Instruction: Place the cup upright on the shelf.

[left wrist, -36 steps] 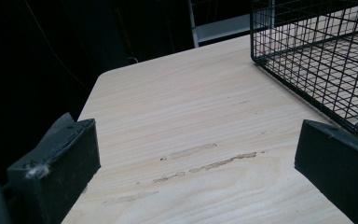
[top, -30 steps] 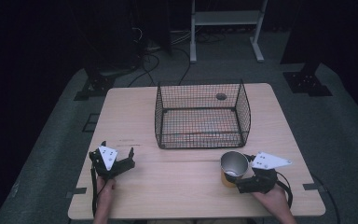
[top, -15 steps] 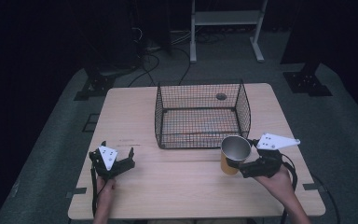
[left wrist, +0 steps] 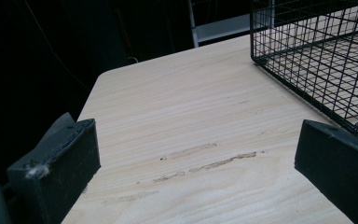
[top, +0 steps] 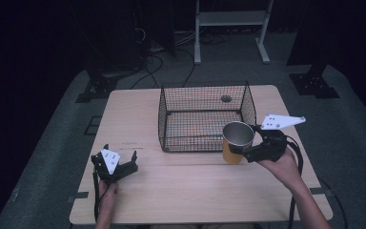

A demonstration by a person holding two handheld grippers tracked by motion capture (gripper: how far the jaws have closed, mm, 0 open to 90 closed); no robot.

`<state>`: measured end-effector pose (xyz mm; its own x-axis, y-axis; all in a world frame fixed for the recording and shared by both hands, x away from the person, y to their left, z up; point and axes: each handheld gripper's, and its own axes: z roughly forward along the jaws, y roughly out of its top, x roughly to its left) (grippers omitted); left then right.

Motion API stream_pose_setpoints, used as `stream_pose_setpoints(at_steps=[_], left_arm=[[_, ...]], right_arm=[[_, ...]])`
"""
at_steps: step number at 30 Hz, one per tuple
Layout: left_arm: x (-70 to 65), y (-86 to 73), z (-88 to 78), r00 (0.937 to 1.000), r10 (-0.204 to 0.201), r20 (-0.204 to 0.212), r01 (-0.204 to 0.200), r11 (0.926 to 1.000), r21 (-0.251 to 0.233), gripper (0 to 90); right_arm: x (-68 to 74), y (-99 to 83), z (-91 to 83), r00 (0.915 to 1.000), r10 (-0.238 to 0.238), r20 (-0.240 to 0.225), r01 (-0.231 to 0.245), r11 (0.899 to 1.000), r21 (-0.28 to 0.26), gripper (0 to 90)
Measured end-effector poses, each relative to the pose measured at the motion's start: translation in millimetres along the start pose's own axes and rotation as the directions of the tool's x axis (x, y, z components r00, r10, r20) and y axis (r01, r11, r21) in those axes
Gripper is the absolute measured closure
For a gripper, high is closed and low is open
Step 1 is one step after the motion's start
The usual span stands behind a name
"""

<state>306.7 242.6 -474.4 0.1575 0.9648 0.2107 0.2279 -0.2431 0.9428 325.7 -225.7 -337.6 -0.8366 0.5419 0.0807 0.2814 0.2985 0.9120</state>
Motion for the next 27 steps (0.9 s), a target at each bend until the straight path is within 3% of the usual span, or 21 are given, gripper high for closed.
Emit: stream_pose_setpoints(at_steps=[7,27], left_arm=[[0.2,0.0,0.1,1.0000,-0.004,0.001,0.004,1.0000,-0.001,0.0],[0.7,0.1,0.2,1.0000,-0.006,0.001,0.006,1.0000,-0.004,0.0]], right_arm=[[-10.2,24.2,10.9,0.9998,-0.009,-0.020,0.010,1.000,0.017,12.0],[-39.1,65.2,49.2,0.9980,-0.005,-0.062,0.009,0.998,0.059,12.0]])
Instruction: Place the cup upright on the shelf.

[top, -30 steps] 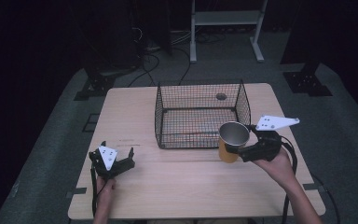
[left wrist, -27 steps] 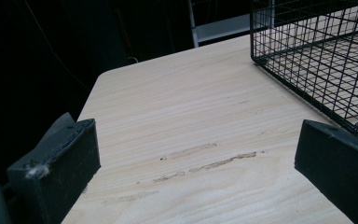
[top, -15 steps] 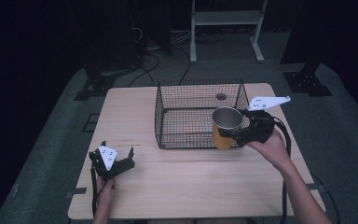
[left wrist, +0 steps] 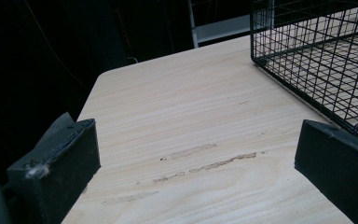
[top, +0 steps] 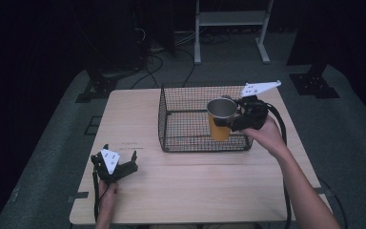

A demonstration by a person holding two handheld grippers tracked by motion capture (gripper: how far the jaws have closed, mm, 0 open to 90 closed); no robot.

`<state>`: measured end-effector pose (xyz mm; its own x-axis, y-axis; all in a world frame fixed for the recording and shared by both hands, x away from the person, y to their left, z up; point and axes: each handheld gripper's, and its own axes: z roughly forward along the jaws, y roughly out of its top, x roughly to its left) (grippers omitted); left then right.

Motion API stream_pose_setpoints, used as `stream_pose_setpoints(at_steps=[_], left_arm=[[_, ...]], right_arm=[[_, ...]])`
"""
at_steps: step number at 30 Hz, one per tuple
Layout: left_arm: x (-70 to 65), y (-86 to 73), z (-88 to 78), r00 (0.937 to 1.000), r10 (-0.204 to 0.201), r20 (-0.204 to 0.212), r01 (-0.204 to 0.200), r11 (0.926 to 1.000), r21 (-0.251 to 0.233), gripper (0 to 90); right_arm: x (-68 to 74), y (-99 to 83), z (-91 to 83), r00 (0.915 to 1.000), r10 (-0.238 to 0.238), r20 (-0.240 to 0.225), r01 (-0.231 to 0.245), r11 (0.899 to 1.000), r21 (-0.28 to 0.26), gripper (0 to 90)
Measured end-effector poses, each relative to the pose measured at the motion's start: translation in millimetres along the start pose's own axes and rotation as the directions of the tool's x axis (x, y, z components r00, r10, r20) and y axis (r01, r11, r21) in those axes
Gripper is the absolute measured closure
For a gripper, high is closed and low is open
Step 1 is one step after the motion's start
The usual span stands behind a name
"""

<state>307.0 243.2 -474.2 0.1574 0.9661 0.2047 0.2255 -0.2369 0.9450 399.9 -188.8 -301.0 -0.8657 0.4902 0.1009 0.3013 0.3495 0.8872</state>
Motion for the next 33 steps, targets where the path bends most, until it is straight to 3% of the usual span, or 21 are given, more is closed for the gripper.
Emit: stream_pose_setpoints(at_steps=[14,23,27,33], left_arm=[[1.1,0.0,-0.1,1.0000,-0.009,0.003,0.009,1.0000,-0.001,0.0],[1.0,-0.1,-0.1,1.0000,-0.008,0.004,0.008,1.0000,-0.002,0.0],[1.1,0.0,-0.2,1.0000,-0.008,0.005,0.008,1.0000,-0.002,0.0],[1.0,-0.1,-0.1,0.9999,-0.009,0.006,0.009,1.0000,-0.004,0.0]], right_arm=[[-32.9,25.1,46.8,0.9995,0.028,-0.016,-0.027,0.999,0.040,12.0],[-49.6,20.5,73.9,0.9982,0.056,-0.020,-0.054,0.996,0.065,12.0],[-59.1,14.8,87.7,0.9949,0.089,-0.049,-0.085,0.994,0.072,12.0],[-67.1,5.2,103.6,0.9959,0.089,-0.017,-0.086,0.990,0.113,11.9]])
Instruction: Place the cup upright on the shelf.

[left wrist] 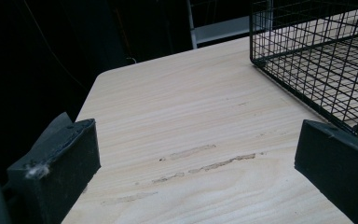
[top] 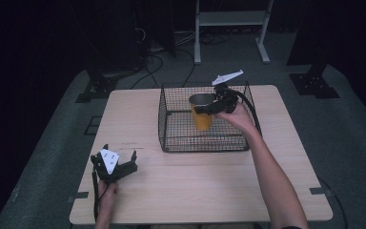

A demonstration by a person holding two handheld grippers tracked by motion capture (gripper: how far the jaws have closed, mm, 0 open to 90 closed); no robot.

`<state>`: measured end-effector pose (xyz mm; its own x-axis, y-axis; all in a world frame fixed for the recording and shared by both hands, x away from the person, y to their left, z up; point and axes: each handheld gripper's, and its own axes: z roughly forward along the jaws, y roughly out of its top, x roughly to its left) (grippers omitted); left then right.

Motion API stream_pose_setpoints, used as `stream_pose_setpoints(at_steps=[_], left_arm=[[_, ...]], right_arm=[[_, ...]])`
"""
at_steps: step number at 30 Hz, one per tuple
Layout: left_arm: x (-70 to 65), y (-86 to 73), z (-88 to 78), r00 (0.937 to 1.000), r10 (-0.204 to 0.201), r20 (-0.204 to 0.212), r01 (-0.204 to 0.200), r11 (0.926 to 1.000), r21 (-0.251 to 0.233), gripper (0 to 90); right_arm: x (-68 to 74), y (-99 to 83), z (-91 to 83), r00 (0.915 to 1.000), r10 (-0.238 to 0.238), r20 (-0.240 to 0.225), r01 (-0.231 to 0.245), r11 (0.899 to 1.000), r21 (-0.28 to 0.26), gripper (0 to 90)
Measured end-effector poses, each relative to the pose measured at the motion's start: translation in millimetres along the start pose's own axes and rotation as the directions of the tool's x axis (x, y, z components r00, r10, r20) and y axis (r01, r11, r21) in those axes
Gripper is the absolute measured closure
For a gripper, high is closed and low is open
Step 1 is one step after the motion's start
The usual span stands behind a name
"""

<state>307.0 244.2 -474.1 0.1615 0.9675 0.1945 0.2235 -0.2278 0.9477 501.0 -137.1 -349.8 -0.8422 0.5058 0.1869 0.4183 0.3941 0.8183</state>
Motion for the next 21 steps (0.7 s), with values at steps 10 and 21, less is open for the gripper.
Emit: stream_pose_setpoints(at_steps=[10,21], left_arm=[[-0.1,0.0,-0.1,1.0000,0.002,0.000,-0.002,1.0000,0.000,0.0],[-0.1,0.0,-0.1,1.0000,0.001,0.000,-0.001,1.0000,0.000,0.0]], right_arm=[[-12.6,-8.8,16.8,0.9998,0.006,0.020,-0.007,0.999,0.054,11.9],[-20.2,-11.5,24.0,0.9995,0.027,0.017,-0.028,0.998,0.064,11.9]])
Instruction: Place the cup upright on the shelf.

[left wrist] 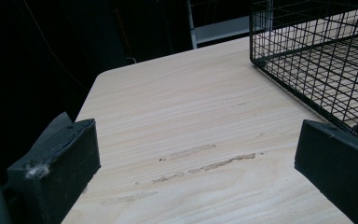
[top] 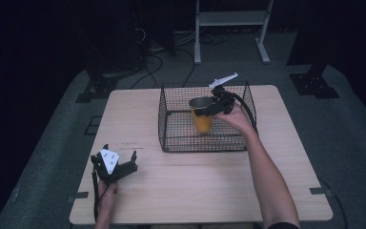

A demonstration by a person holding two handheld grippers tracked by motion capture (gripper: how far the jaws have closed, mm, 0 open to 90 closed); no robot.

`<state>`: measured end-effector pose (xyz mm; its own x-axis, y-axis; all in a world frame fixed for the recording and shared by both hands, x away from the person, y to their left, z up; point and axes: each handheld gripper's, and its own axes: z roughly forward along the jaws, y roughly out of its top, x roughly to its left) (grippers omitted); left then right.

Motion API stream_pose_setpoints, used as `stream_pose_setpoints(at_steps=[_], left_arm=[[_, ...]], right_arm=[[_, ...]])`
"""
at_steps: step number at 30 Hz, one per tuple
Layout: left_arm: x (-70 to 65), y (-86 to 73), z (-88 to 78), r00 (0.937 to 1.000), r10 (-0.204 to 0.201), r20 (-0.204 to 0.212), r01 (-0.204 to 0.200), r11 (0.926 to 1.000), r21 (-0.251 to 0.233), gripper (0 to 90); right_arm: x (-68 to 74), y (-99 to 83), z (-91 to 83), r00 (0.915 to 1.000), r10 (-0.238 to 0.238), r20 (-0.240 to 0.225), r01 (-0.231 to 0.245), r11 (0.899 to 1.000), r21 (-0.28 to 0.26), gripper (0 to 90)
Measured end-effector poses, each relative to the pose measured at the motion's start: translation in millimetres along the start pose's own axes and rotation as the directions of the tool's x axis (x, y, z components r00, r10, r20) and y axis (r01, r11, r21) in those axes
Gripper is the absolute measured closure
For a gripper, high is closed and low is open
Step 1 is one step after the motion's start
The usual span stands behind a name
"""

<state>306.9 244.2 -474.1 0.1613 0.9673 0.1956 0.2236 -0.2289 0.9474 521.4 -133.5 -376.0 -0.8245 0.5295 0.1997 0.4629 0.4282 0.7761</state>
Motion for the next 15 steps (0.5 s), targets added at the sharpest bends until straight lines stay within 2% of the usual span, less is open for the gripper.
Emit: stream_pose_setpoints(at_steps=[10,15], left_arm=[[0.1,0.1,0.0,1.0000,0.001,0.000,-0.001,1.0000,0.000,0.0],[0.1,0.0,0.0,1.0000,-0.001,0.000,0.001,1.0000,-0.001,0.0]], right_arm=[[-3.8,0.6,6.5,1.0000,0.001,0.004,-0.001,1.000,-0.001,11.9],[-8.2,-3.0,12.2,0.9998,0.001,0.018,-0.002,0.999,0.038,11.9]])
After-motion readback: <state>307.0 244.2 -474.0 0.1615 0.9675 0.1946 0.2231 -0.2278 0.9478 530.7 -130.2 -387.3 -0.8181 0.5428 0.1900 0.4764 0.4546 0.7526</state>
